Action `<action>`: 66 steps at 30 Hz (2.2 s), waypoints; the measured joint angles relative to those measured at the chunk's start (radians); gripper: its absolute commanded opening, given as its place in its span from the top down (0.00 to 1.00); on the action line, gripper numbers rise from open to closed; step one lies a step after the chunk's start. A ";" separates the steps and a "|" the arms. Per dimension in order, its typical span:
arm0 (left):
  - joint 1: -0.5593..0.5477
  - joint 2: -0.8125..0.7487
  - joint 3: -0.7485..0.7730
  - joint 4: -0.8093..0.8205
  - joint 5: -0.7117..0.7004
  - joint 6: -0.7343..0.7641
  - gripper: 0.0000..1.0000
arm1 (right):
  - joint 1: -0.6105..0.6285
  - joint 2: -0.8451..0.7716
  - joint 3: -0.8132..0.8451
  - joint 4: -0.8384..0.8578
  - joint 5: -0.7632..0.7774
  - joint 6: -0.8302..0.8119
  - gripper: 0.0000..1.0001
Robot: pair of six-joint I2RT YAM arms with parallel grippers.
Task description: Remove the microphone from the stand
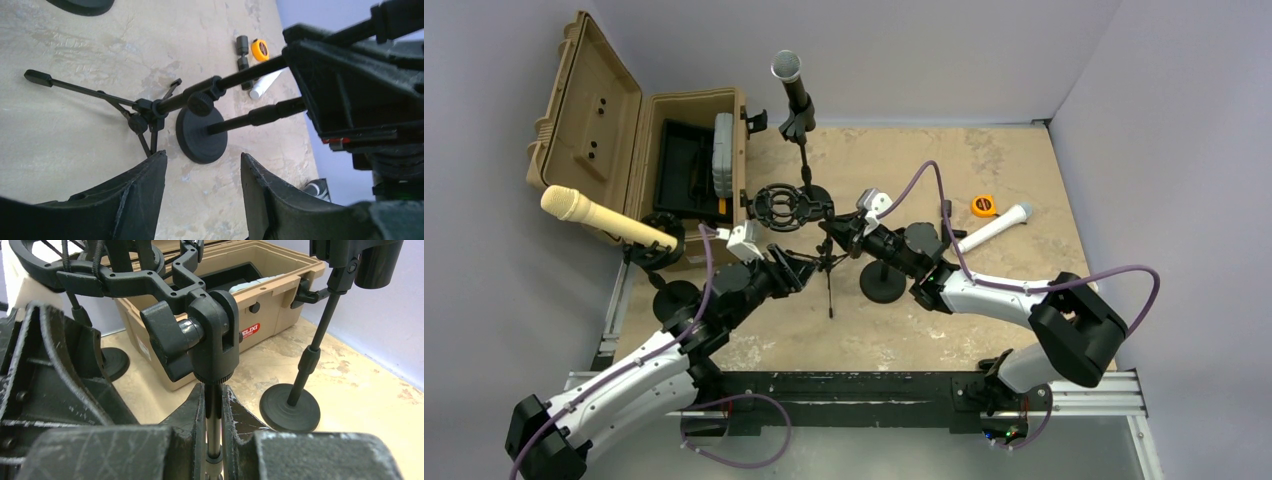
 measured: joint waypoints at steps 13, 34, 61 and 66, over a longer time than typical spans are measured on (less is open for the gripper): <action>0.100 0.172 0.000 0.141 0.120 -0.062 0.53 | -0.002 0.000 -0.004 0.010 -0.016 0.002 1.00; 0.103 0.354 0.000 0.354 0.157 -0.137 0.79 | -0.008 0.000 -0.004 0.010 -0.063 0.005 1.00; 0.140 0.394 -0.172 0.667 0.220 -0.814 0.99 | -0.009 0.004 -0.003 0.027 -0.113 -0.004 1.00; 0.140 0.422 -0.177 0.706 0.222 -0.847 0.66 | -0.010 0.009 -0.003 0.033 -0.111 -0.006 1.00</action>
